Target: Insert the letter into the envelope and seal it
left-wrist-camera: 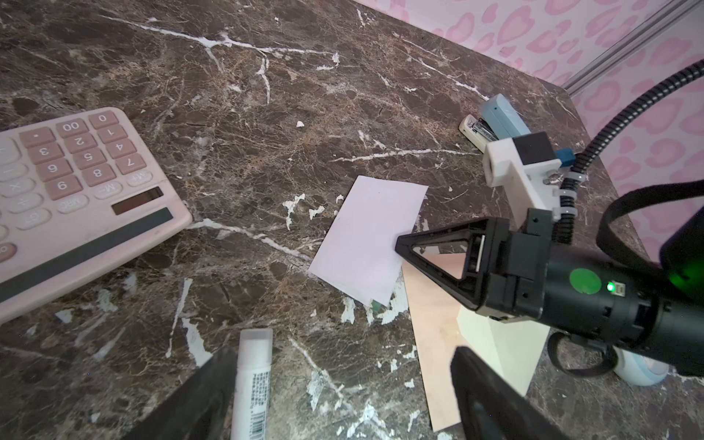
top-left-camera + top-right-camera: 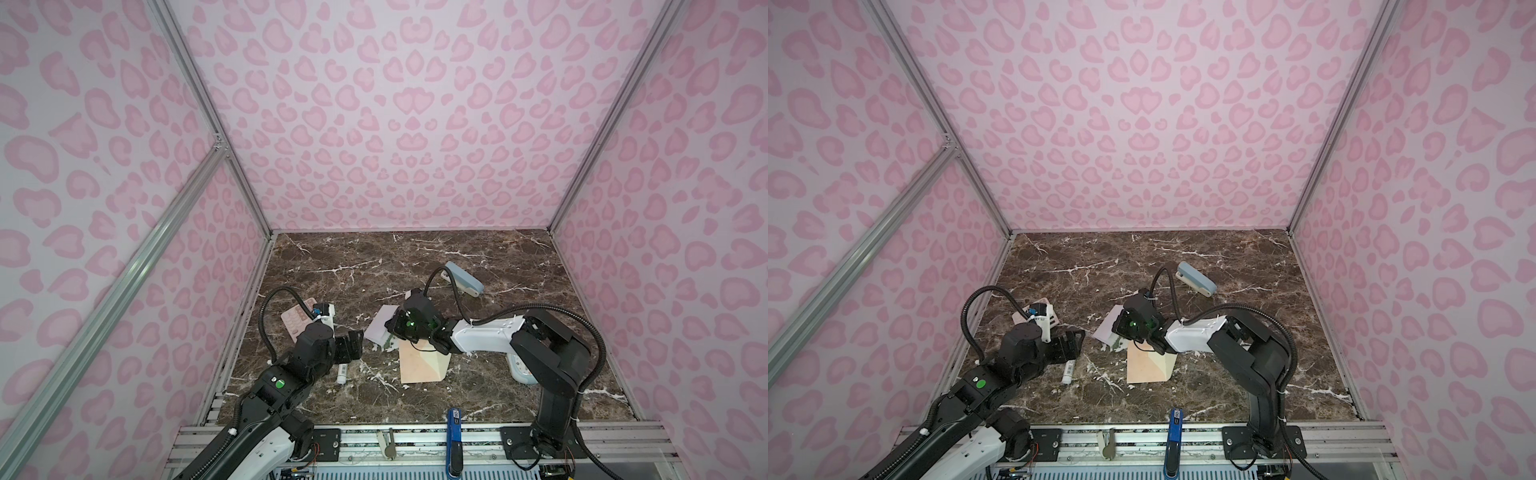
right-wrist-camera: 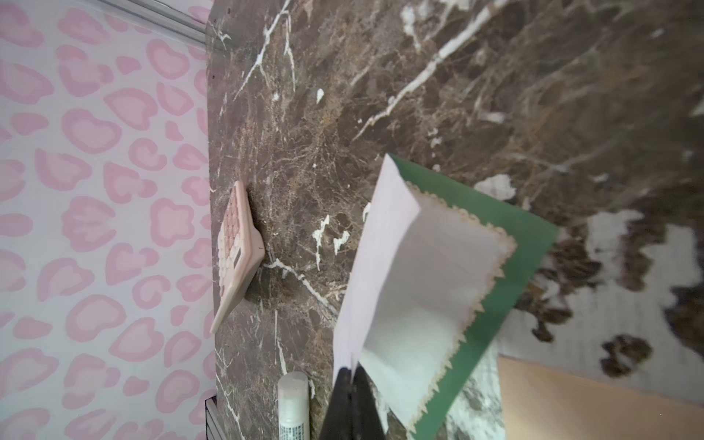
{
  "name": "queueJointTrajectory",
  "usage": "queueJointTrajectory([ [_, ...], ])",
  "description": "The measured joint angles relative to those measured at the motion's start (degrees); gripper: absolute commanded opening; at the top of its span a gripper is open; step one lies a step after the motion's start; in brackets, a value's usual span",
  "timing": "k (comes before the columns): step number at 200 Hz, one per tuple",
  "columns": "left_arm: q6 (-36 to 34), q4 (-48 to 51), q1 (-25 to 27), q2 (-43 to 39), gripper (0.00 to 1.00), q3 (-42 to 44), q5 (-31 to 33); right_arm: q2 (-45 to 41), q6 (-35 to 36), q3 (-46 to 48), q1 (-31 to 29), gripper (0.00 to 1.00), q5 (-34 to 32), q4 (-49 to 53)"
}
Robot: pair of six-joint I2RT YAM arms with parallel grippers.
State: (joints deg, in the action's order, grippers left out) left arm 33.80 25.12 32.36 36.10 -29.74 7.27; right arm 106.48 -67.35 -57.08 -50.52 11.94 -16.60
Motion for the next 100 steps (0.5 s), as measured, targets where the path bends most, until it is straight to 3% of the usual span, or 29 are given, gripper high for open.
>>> queueJointTrajectory([
  [100,-1.7,-2.2,-6.4,0.1,0.94,-3.1,-6.0,-11.1,6.7,-1.9,0.2,0.01,-0.2,5.9],
])
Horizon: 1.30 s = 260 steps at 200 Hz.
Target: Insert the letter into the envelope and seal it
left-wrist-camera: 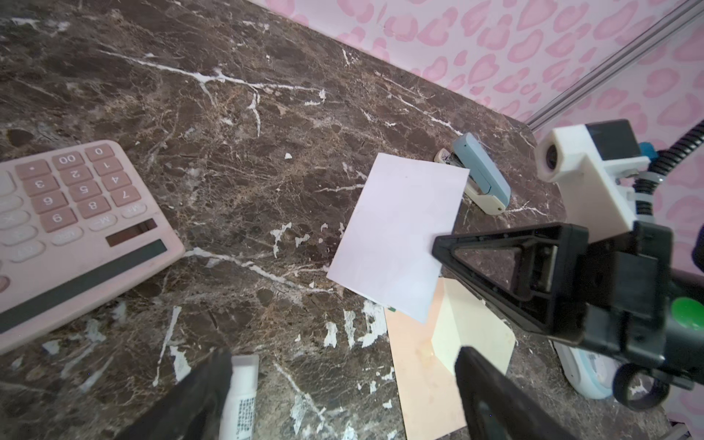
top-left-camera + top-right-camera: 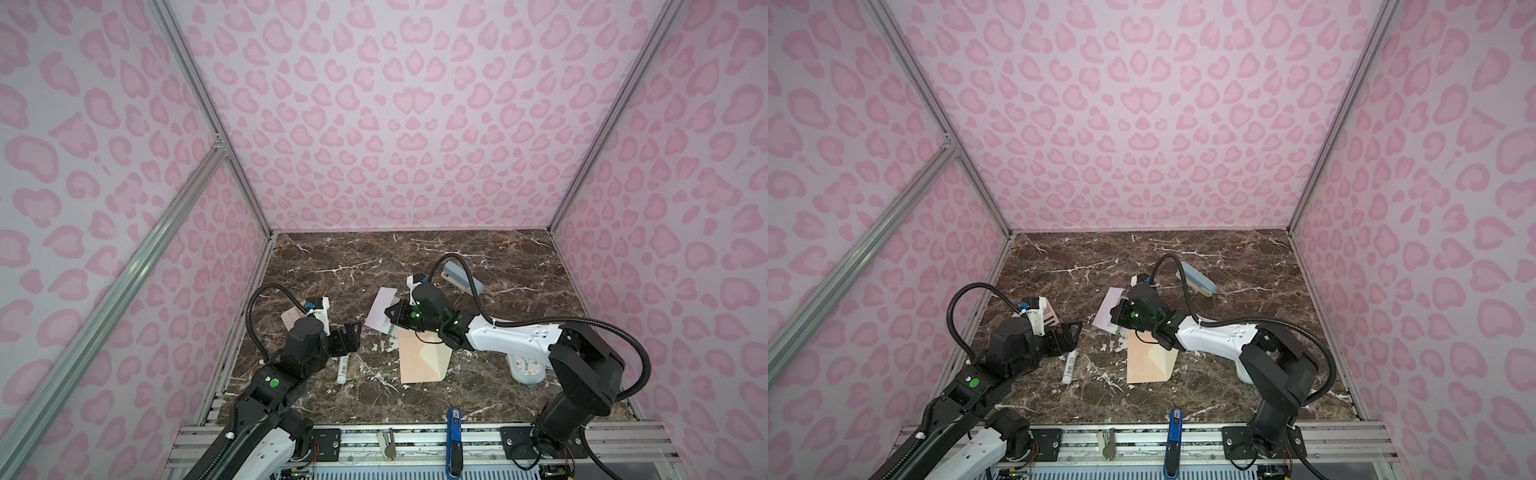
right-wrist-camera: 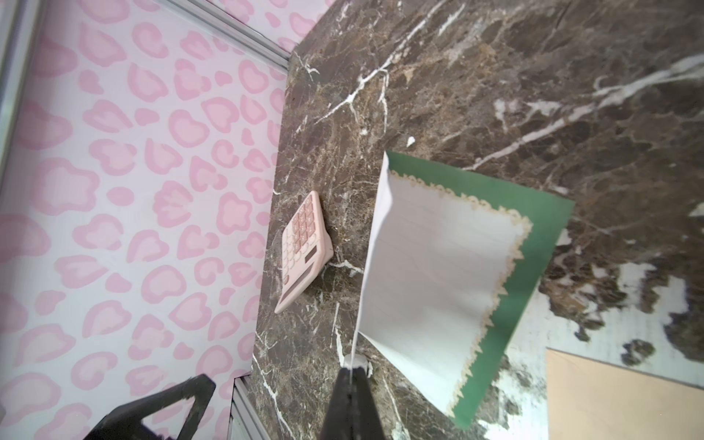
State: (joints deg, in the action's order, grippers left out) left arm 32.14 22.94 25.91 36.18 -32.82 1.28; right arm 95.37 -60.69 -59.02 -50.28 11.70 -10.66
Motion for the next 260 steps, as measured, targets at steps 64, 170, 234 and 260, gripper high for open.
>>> queueJointTrajectory([
  [64,-3.0,-5.5,-5.8,7.5,0.89,-3.0,-13.7,-10.8,5.3,-1.1,2.0,0.01,0.3,7.0],
  [170,5.4,-35.0,-4.2,21.9,0.80,-2.0,-35.7,-26.5,8.8,6.5,8.0,0.00,5.0,13.8],
  [234,7.7,-42.7,-0.3,30.9,0.76,-5.4,-37.5,-29.9,8.8,8.0,8.1,0.01,8.0,13.6],
  [260,8.8,-44.7,0.1,34.1,0.73,-7.5,-37.8,-30.4,8.7,8.8,8.0,0.01,9.1,13.4],
])
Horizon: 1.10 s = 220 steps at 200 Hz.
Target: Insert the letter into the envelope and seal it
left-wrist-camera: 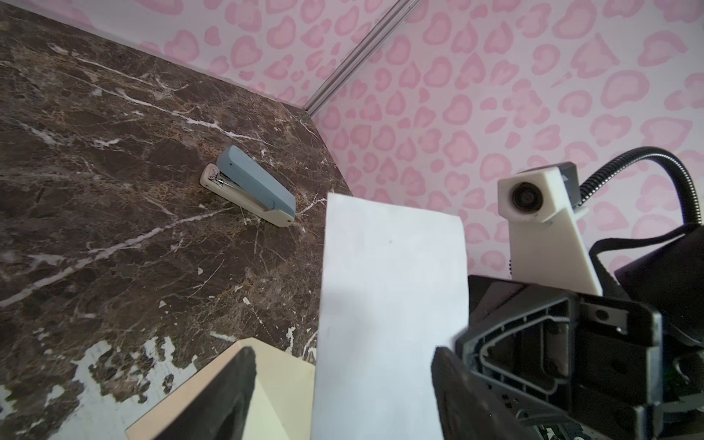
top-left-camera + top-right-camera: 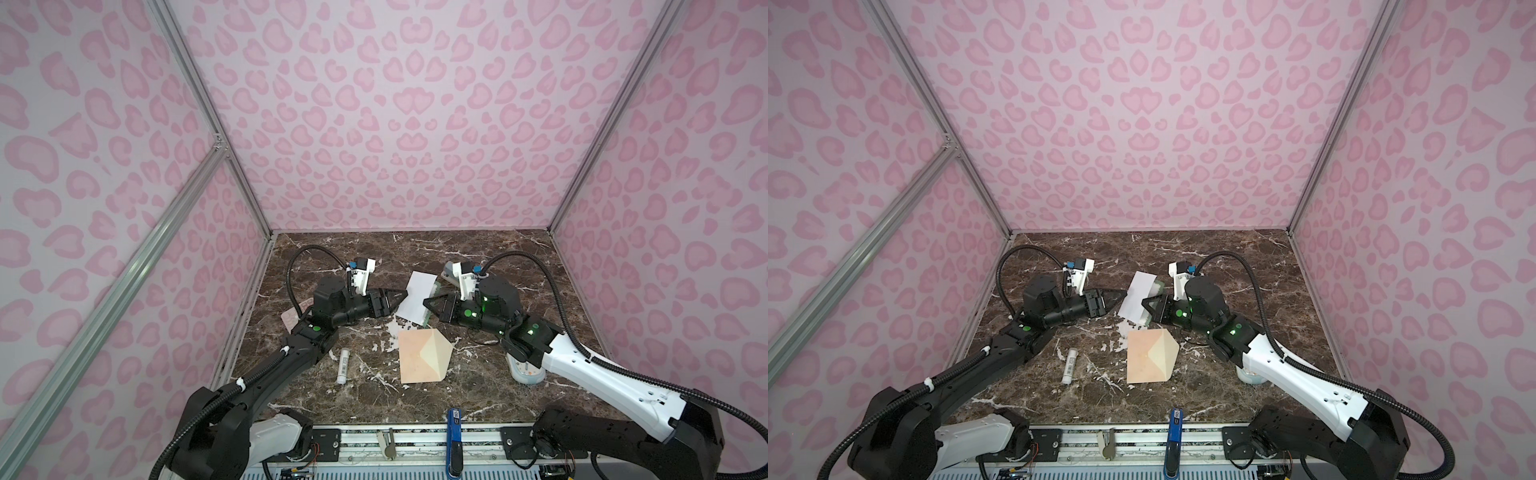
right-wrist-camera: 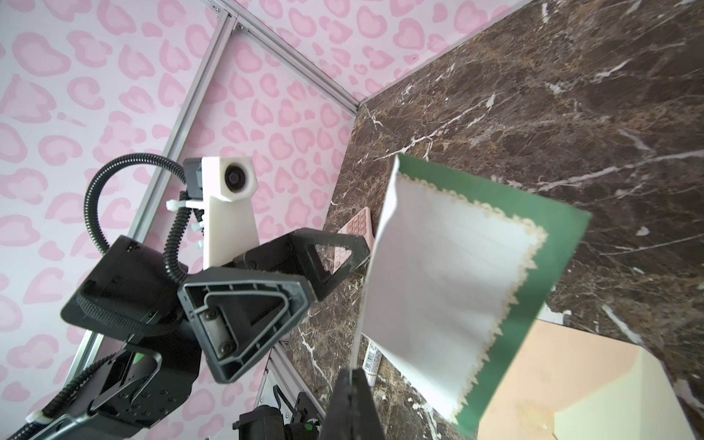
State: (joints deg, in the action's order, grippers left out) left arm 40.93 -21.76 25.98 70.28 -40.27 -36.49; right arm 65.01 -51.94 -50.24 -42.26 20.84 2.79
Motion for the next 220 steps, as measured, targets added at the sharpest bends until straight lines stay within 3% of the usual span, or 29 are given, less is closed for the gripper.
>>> queueJointTrajectory([
  [122,4.0,-7.0,1.4,4.1,0.67,-0.6,-3.2,-1.5,-0.7,0.9,-0.8,0.01,2.6,-2.7],
  [206,1.6,-4.3,3.5,1.1,0.38,-3.1,-4.4,0.5,0.8,2.7,-0.3,0.02,3.4,-4.0],
  [220,1.1,-3.8,3.5,0.9,0.29,-3.1,-4.4,0.5,1.0,3.3,0.0,0.02,3.4,-4.1],
])
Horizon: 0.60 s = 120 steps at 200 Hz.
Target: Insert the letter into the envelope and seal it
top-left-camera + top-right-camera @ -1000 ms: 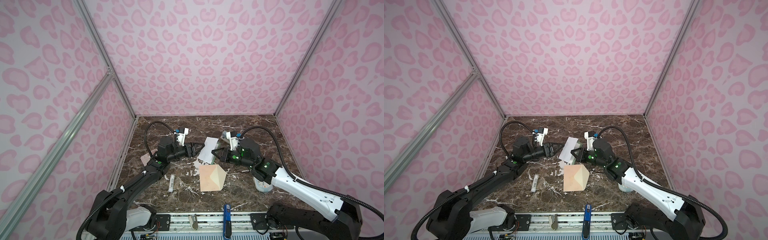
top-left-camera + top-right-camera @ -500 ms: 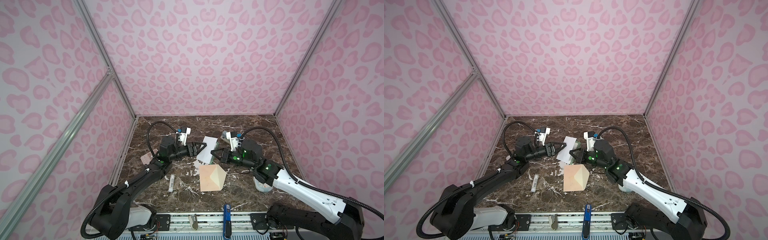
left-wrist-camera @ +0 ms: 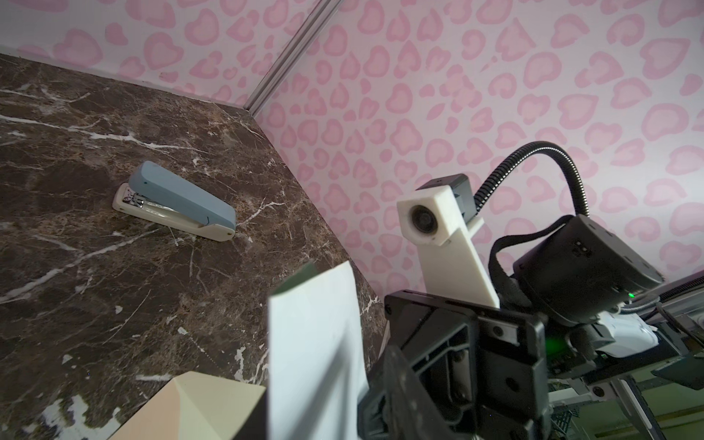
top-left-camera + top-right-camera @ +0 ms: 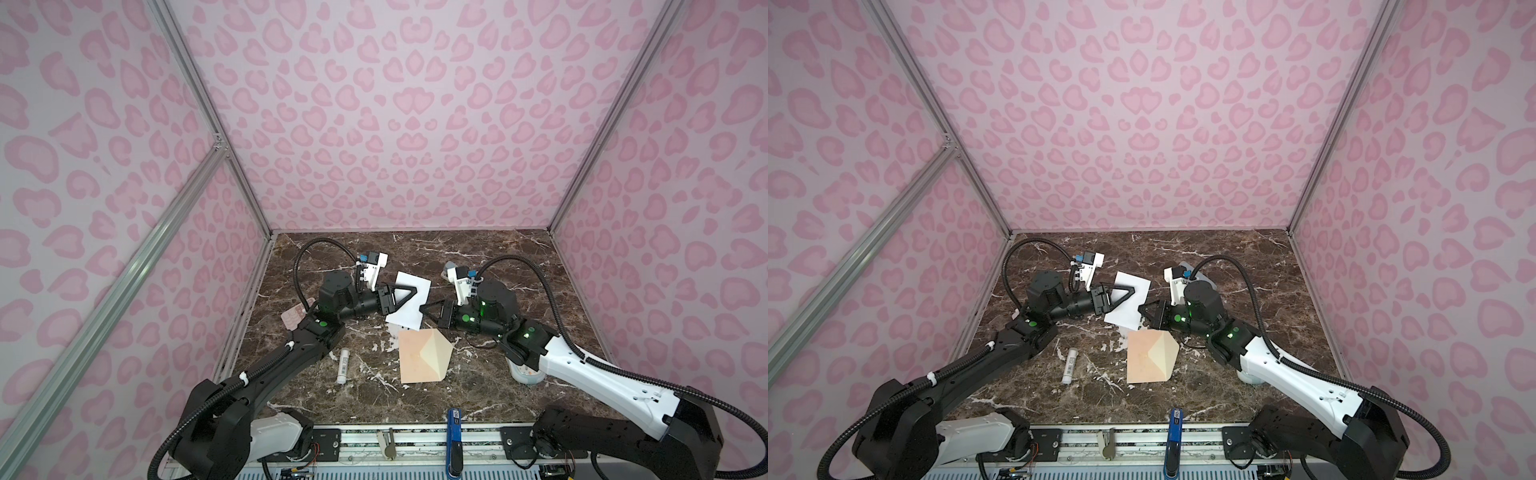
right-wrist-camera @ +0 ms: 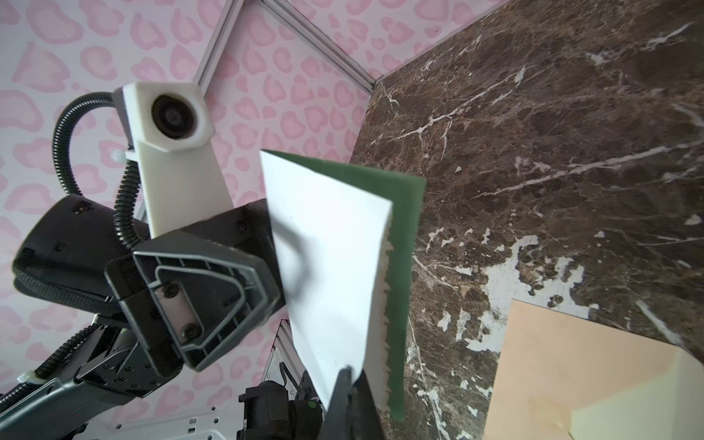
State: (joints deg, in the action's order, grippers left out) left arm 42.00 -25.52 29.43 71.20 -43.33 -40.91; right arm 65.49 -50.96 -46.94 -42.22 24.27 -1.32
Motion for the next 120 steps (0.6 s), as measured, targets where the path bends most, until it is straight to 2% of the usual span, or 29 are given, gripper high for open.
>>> queueJointTrajectory([
  [34,-0.7,0.6,0.0,-0.1,0.22,0.0,0.0,0.0,0.1,0.5,0.2,0.03,0.2,-0.4],
  [120,-2.6,3.7,0.0,-1.6,0.16,0.0,1.4,0.0,0.2,1.0,0.3,0.02,0.8,-0.8],
])
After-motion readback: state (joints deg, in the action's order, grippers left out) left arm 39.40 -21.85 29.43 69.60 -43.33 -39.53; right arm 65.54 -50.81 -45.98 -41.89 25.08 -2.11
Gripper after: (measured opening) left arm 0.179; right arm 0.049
